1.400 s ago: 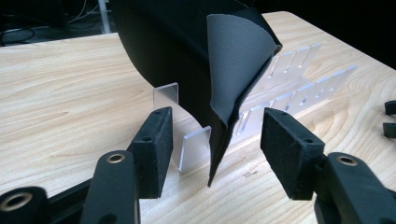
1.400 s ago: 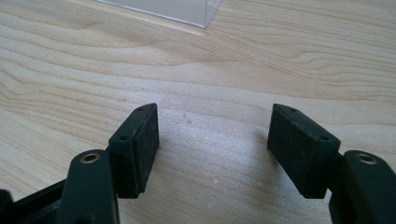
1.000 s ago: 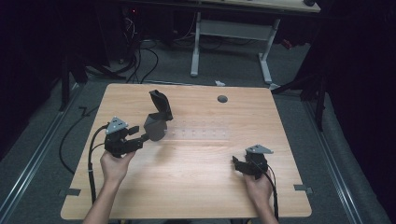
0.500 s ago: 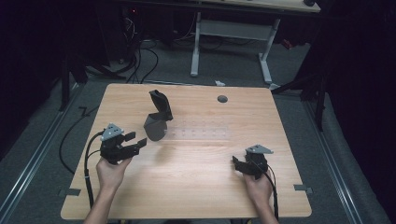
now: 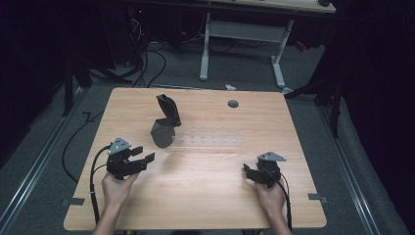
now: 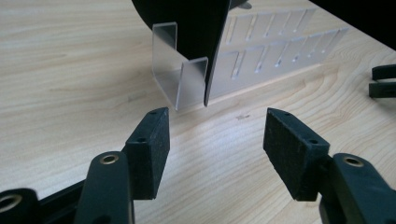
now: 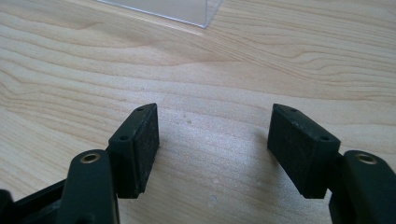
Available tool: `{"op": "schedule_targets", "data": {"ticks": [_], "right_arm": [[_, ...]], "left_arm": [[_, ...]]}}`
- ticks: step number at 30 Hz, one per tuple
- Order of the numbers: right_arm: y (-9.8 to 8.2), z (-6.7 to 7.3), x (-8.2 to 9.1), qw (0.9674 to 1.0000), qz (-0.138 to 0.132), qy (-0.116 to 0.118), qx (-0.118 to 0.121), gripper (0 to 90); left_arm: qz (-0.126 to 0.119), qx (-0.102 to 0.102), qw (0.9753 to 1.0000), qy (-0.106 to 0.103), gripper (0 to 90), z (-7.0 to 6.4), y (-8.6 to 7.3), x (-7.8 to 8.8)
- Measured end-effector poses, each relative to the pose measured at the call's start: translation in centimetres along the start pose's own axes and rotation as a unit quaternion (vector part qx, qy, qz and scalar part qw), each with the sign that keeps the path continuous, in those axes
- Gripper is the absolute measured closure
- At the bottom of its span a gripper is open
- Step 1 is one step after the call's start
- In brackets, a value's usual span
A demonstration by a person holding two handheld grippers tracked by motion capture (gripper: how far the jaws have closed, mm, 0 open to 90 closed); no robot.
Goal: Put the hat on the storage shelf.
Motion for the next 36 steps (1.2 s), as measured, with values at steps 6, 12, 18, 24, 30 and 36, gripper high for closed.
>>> {"op": "schedule_targets", "data": {"ticks": [6,12,18,24,30,36], "right_arm": [[0.0,0.0,0.0,1.0000,0.000,0.000,0.000,34.3],[0.0,0.0,0.0,1.0000,0.000,0.000,0.000,34.2],[0.0,0.0,0.0,1.0000,0.000,0.000,0.001,34.3],[0.0,0.0,0.0,1.0000,0.001,0.000,0.001,34.2],[0.0,0.0,0.0,1.0000,0.001,0.000,0.001,34.2],[-0.1,0.1,0.1,1.0000,0.001,0.001,0.003,34.2]], "left_arm": [[0.016,0.008,0.9998,0.010,40.9,0.8,-1.5,-0.1],[0.032,-0.001,0.9993,0.019,41.1,0.9,-2.9,-0.1],[0.045,-0.016,0.9983,0.033,40.6,1.5,-4.3,-0.4],[0.051,-0.049,0.9963,0.049,40.3,2.0,-6.0,-0.8],[0.049,-0.065,0.9948,0.062,40.6,2.5,-6.8,-1.5],[0.045,-0.081,0.9934,0.067,39.1,2.7,-7.3,-2.0]]}}
Point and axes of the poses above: each handheld gripper's, and its own axes: x roughly backward along the jaws, y roughly out of its top, z roughly to its left, the point moved 3 cm from there along -x, roughly forward along the jaws, and after that the axes turned 3 degrees about -y, right-handed, at the moved point
